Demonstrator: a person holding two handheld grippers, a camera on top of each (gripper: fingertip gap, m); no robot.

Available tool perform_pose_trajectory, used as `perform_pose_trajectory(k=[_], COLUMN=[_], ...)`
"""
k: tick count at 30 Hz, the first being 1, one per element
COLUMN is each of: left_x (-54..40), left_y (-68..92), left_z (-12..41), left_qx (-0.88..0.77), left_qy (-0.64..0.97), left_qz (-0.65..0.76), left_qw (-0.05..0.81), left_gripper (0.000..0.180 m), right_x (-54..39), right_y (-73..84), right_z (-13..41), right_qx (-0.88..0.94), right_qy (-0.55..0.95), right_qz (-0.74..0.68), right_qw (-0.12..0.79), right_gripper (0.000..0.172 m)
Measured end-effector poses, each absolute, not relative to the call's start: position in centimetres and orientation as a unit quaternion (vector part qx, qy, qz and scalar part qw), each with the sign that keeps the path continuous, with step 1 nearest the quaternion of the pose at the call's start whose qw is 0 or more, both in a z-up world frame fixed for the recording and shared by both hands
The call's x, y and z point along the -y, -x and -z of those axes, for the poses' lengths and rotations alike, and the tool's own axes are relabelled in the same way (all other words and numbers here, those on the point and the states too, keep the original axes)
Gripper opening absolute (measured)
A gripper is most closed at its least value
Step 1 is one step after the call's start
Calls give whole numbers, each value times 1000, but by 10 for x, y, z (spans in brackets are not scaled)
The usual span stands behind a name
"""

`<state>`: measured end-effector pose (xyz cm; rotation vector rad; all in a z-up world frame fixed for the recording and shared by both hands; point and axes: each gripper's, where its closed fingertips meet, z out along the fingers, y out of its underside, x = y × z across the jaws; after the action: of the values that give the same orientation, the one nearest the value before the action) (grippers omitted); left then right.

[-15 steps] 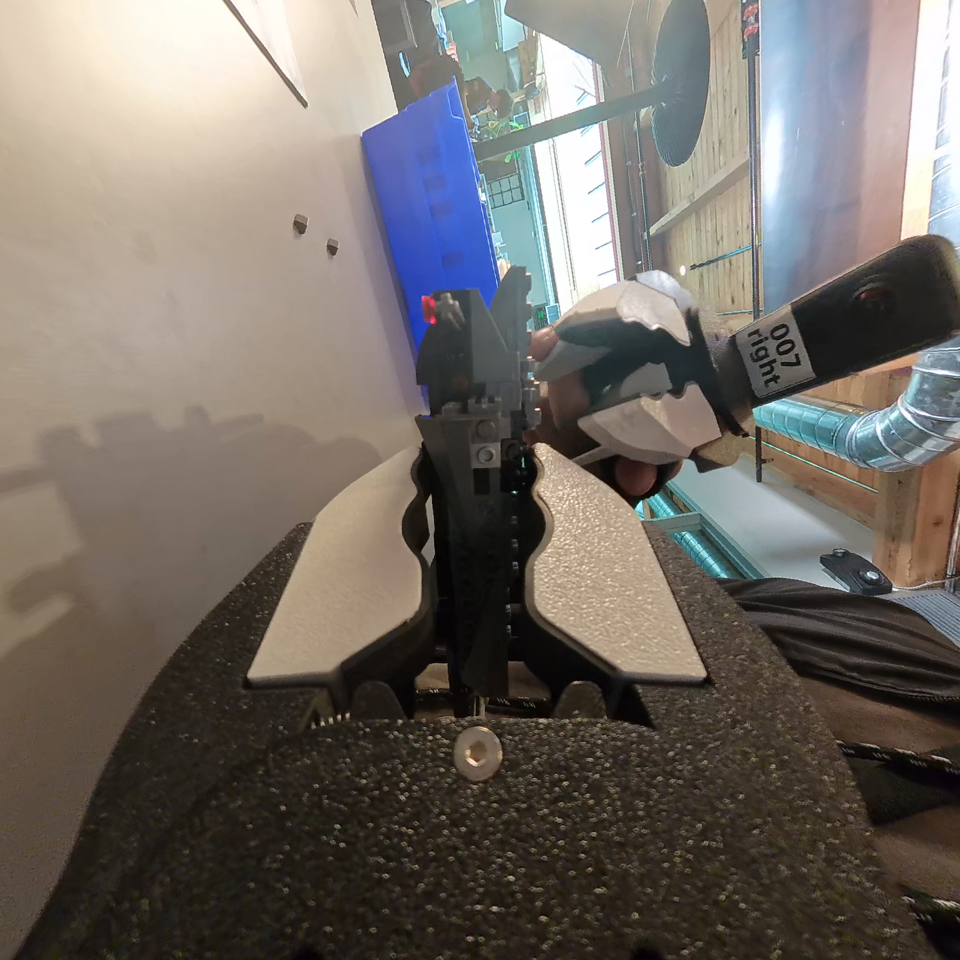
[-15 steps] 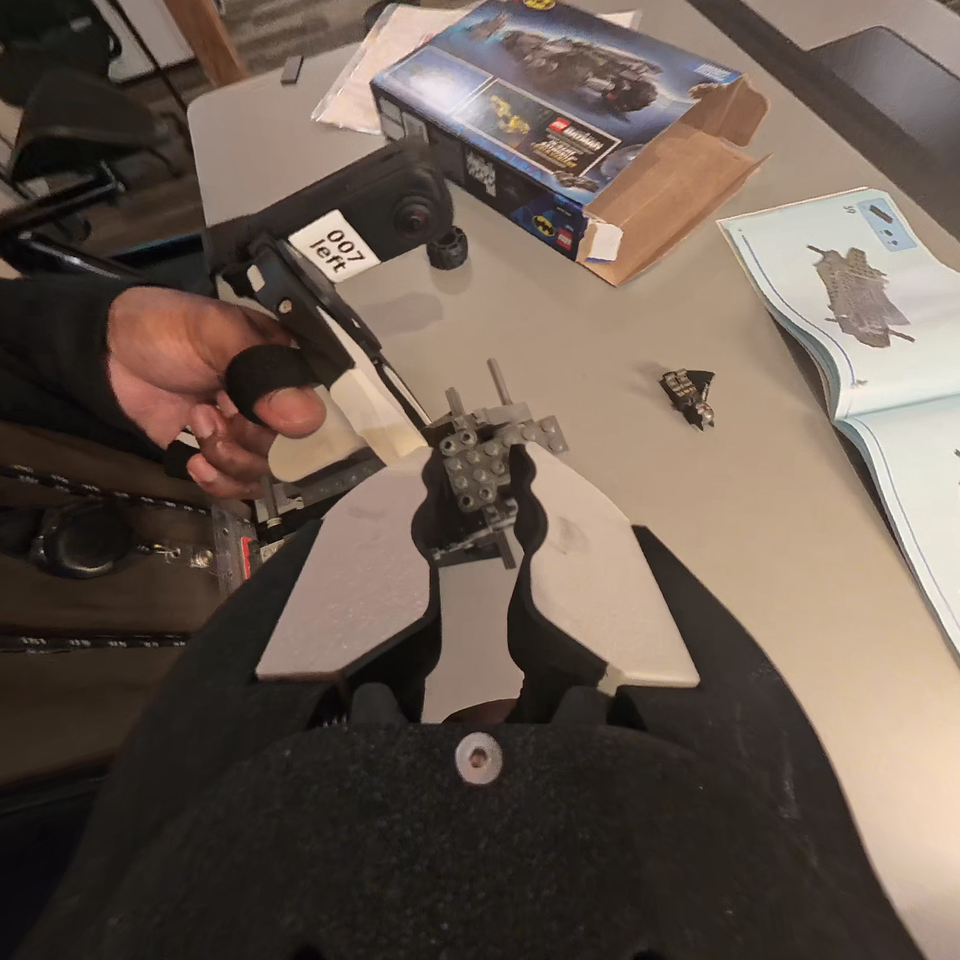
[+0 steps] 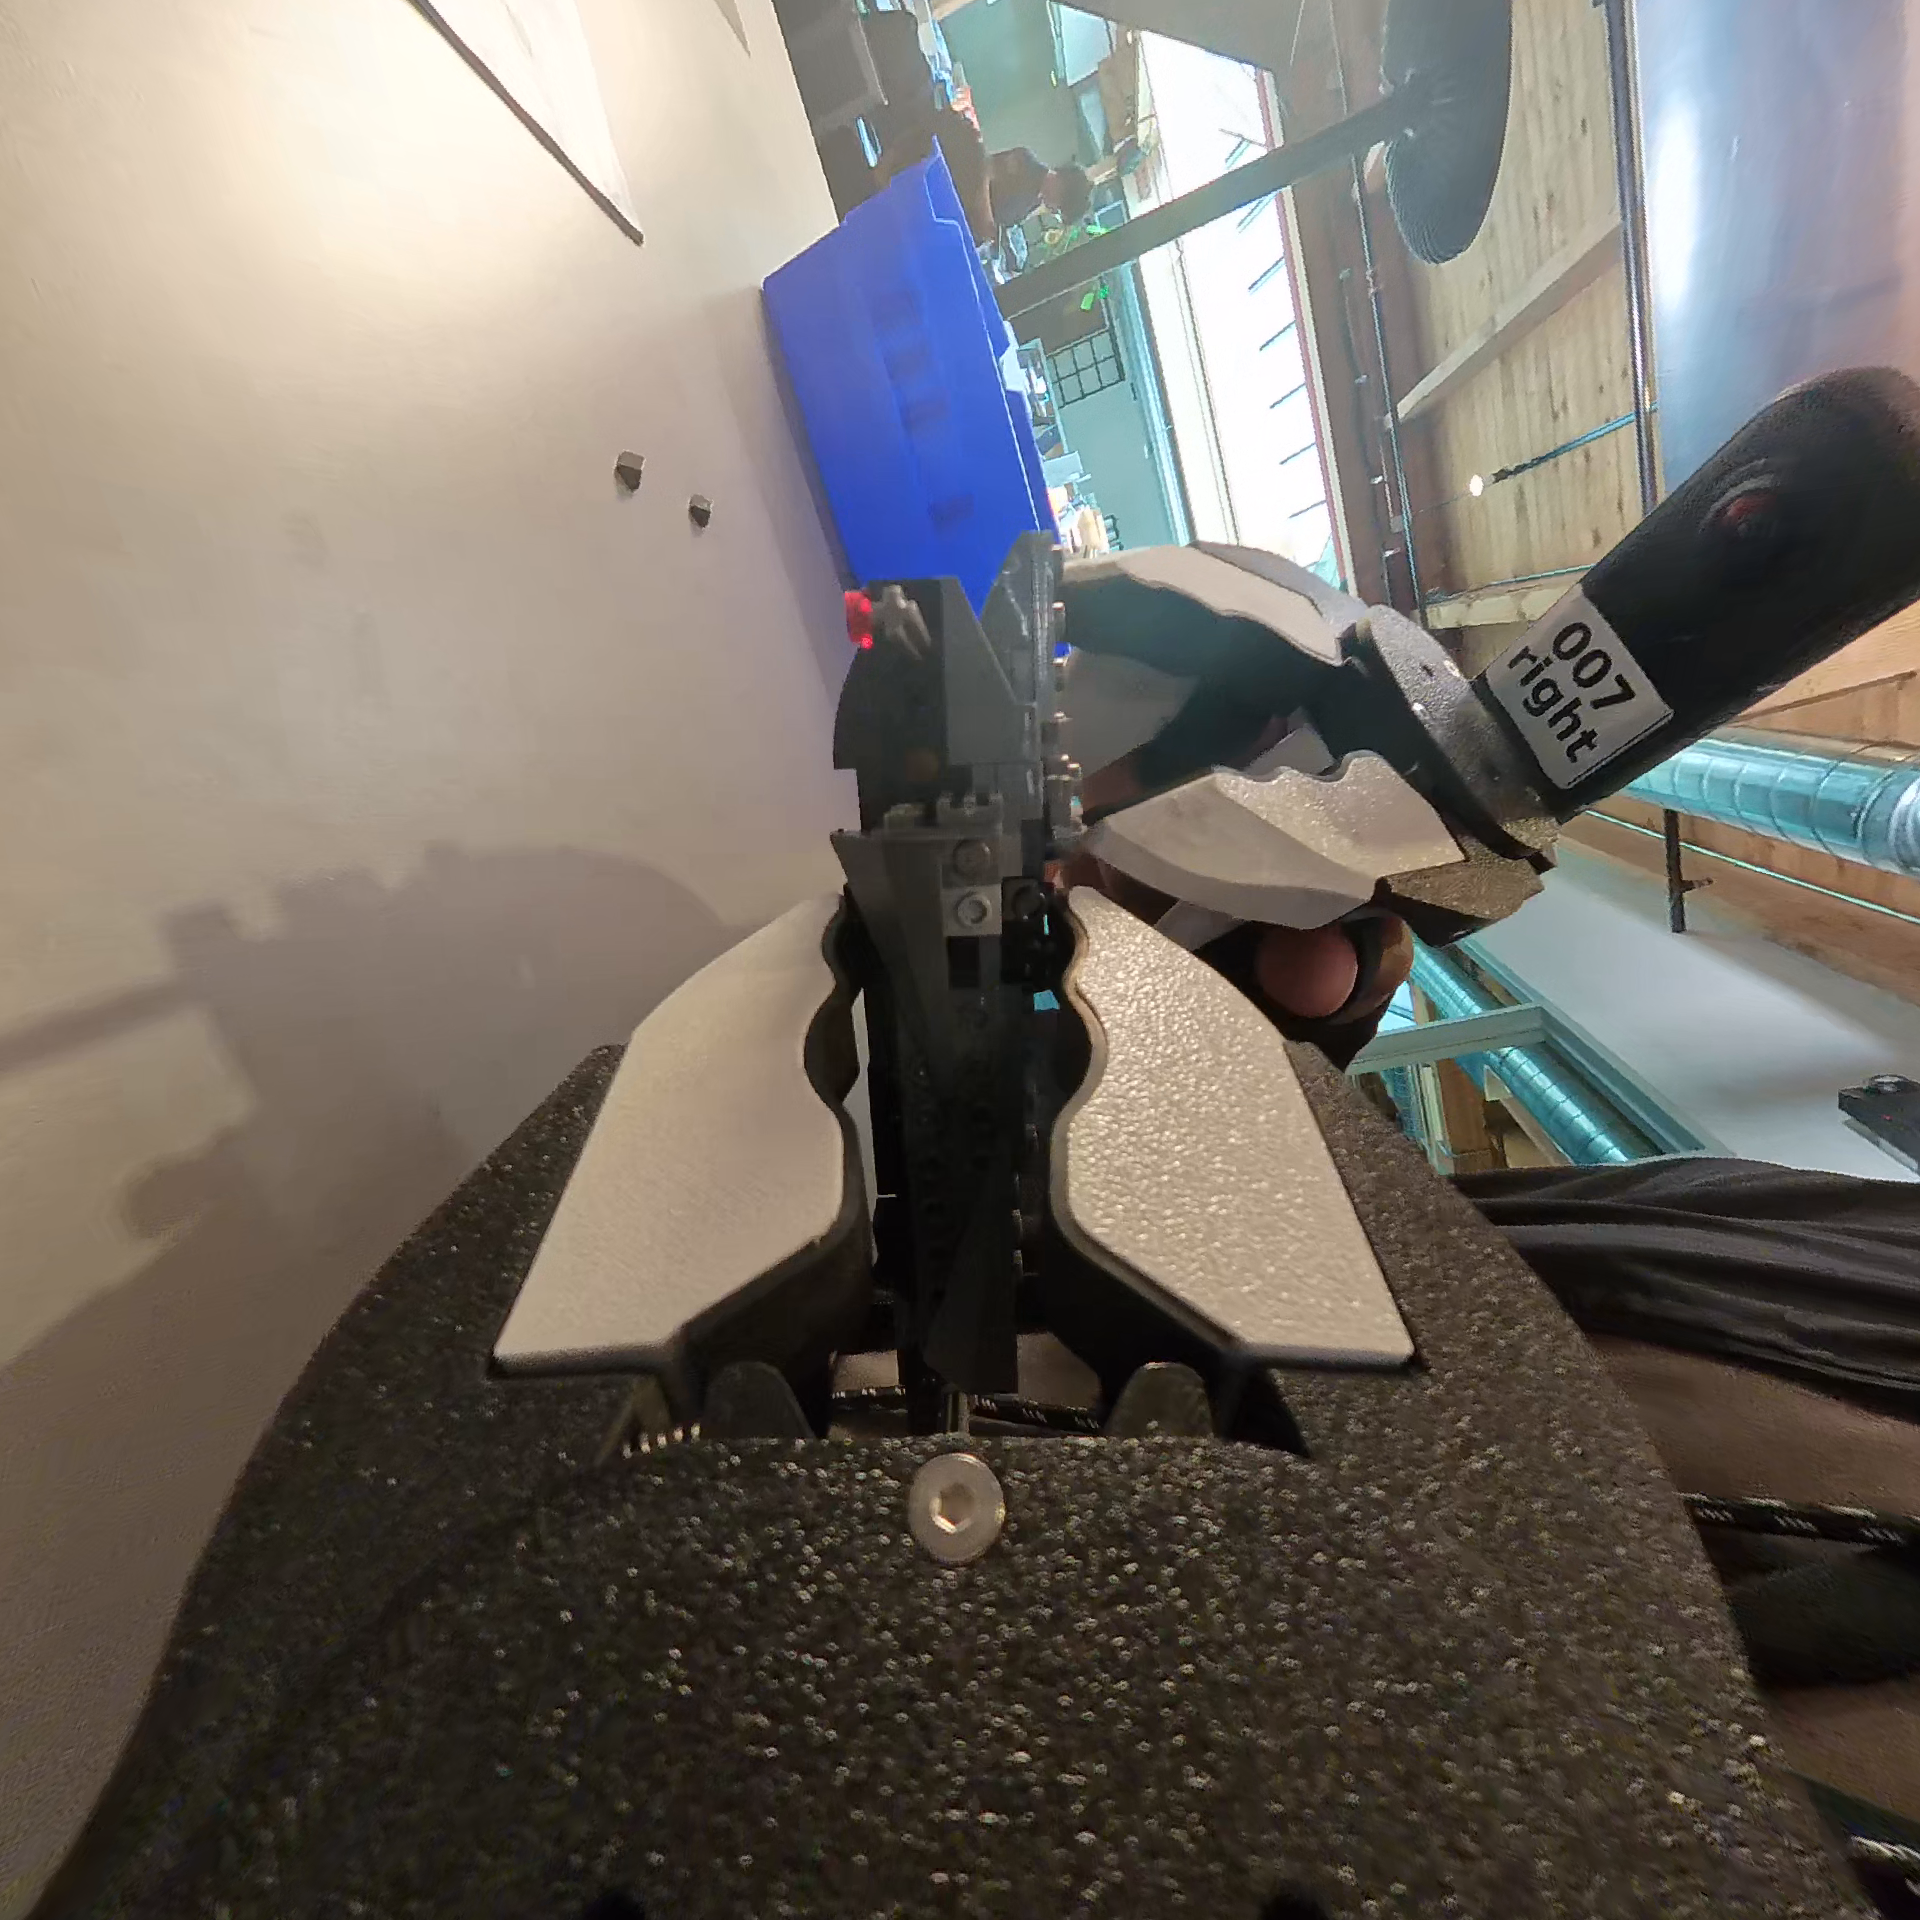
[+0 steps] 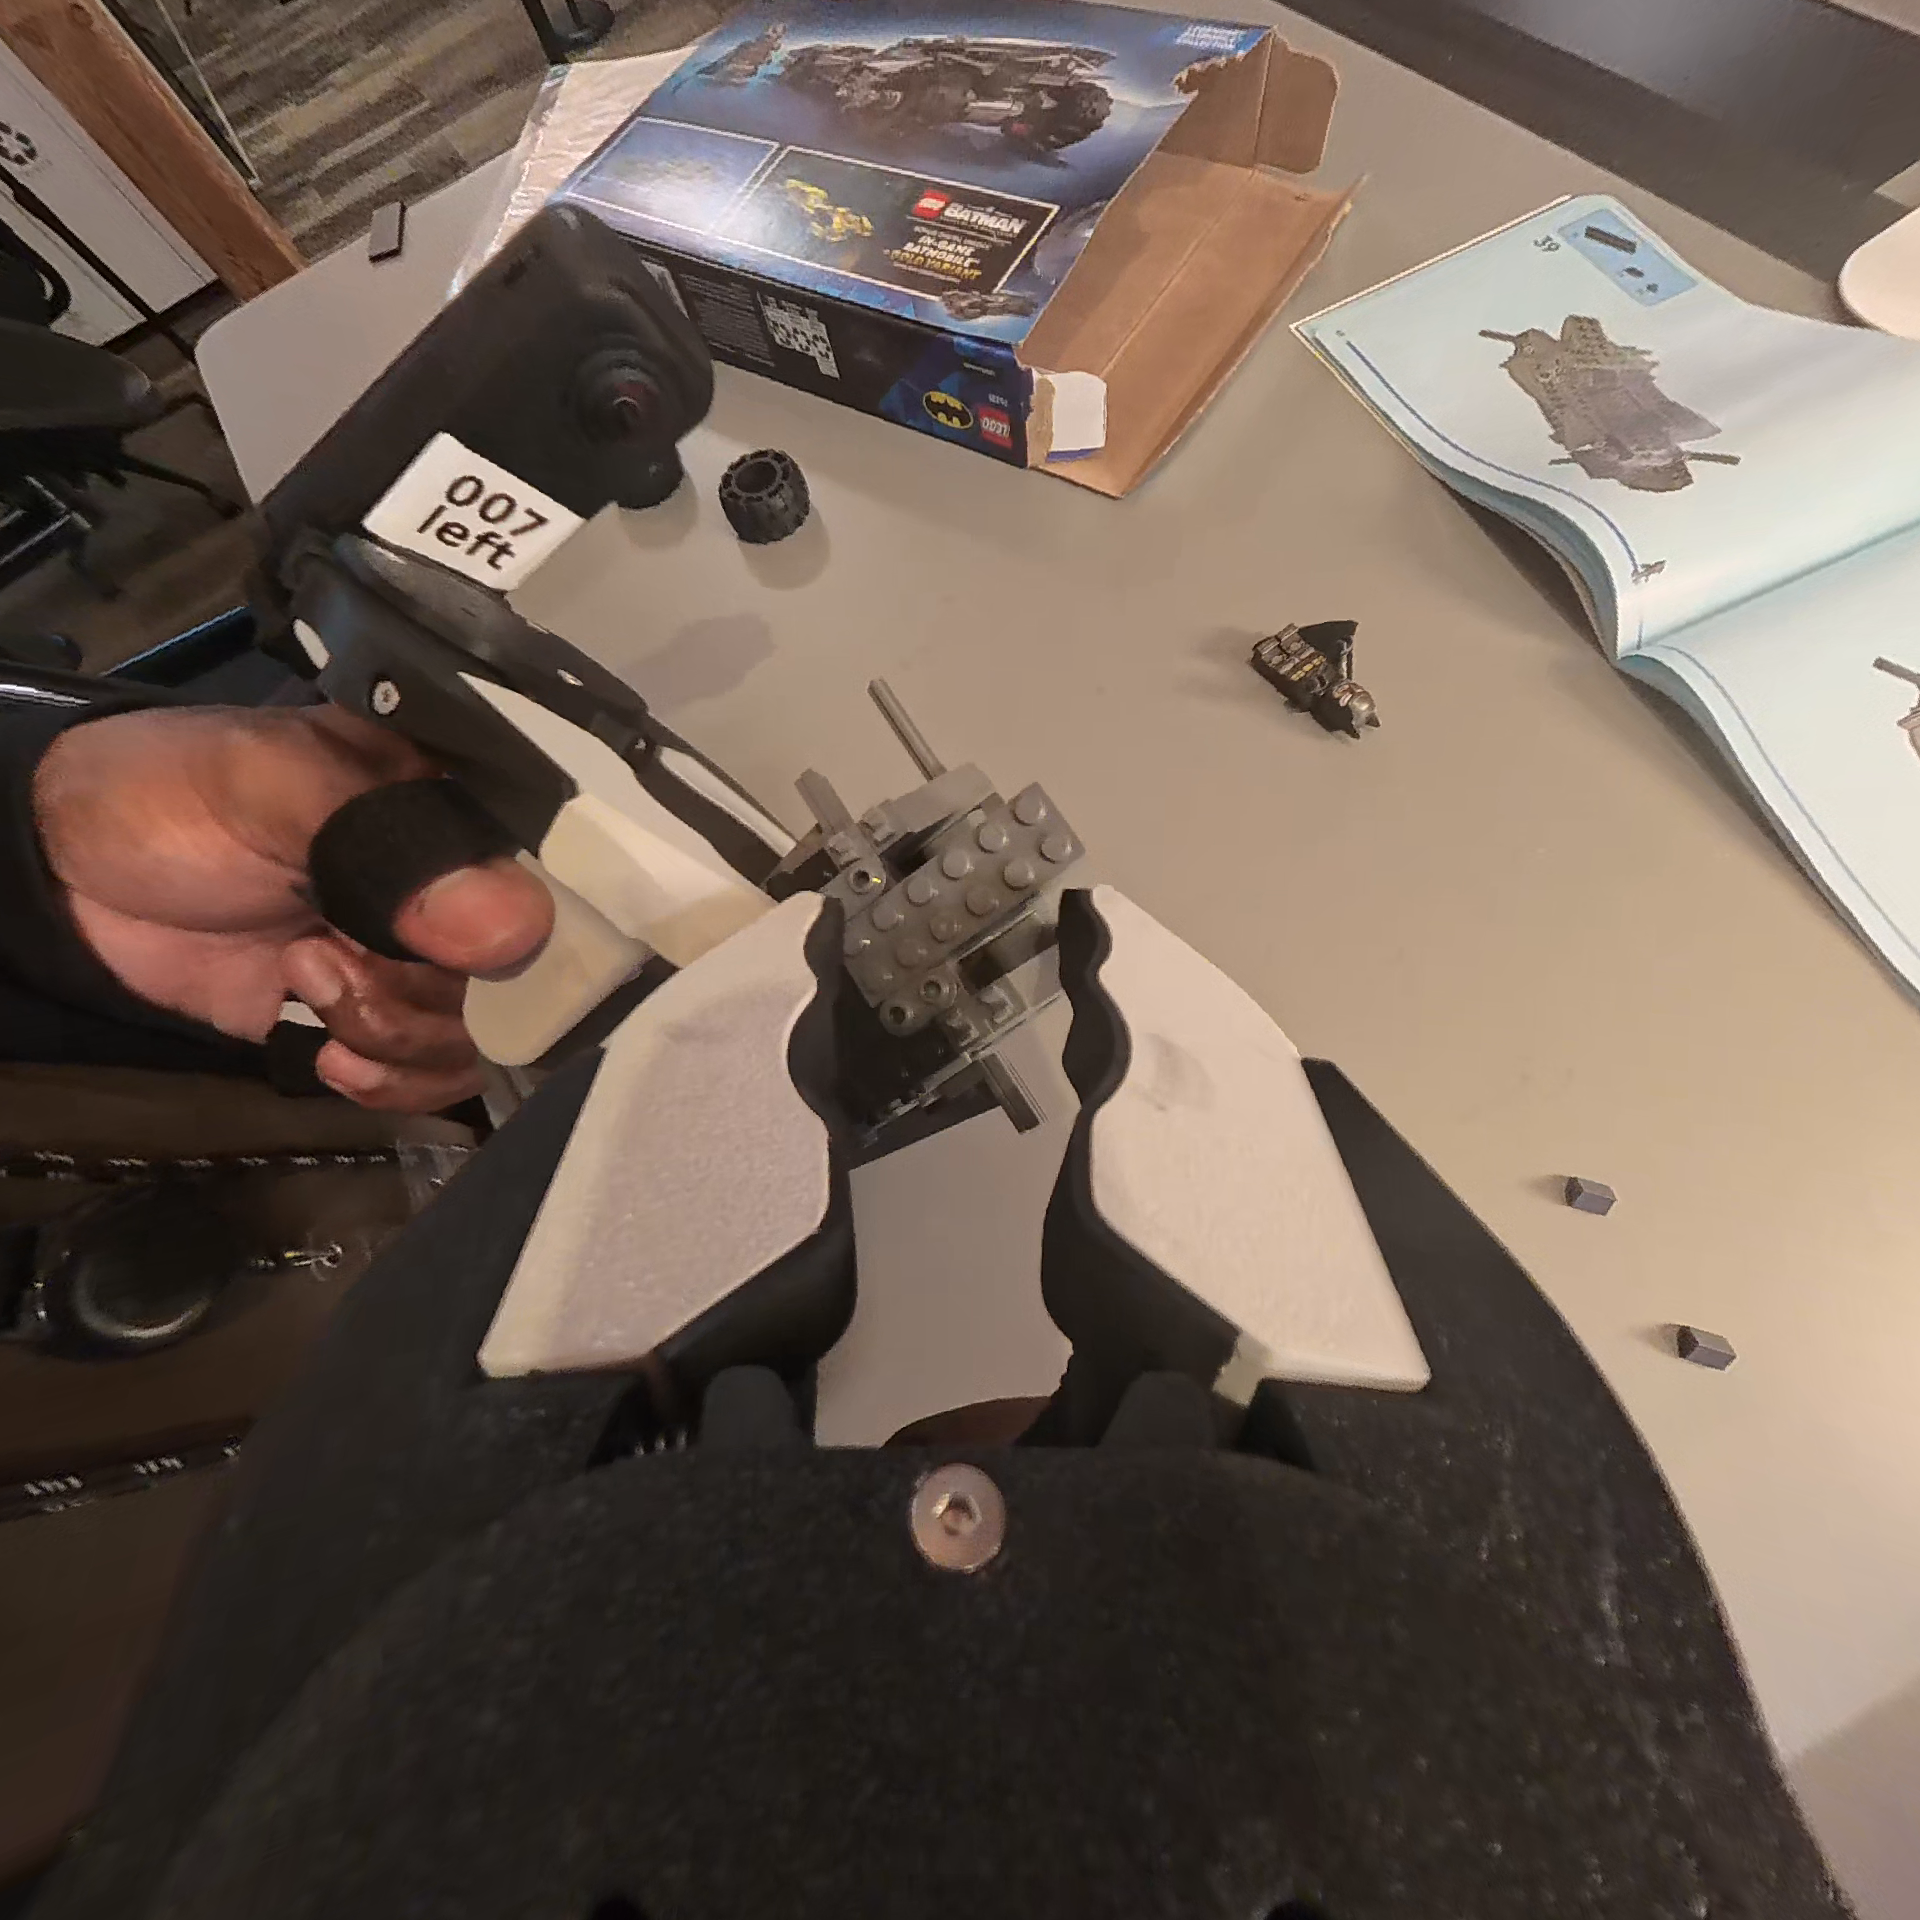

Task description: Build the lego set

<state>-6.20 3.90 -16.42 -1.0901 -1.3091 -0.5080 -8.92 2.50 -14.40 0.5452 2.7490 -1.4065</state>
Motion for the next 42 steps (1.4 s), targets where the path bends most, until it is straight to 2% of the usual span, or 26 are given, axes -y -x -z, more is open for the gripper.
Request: perform_pose_trajectory(k=[26,42], left_x=[-34,-33], left_y=[67,66], left_z=[165,147], left_qx=[567,513], left_qy=[521,579], left_qz=[156,44], left_qw=[619,633], left_gripper=[35,35], right_x=[-22,-23], right_y=[98,91], right_z=[143,122], right_qx=[-876,-872], right_qy=[-171,-146], right_qz=[451,466], right_qw=[-2,-25], right_gripper=[42,46])
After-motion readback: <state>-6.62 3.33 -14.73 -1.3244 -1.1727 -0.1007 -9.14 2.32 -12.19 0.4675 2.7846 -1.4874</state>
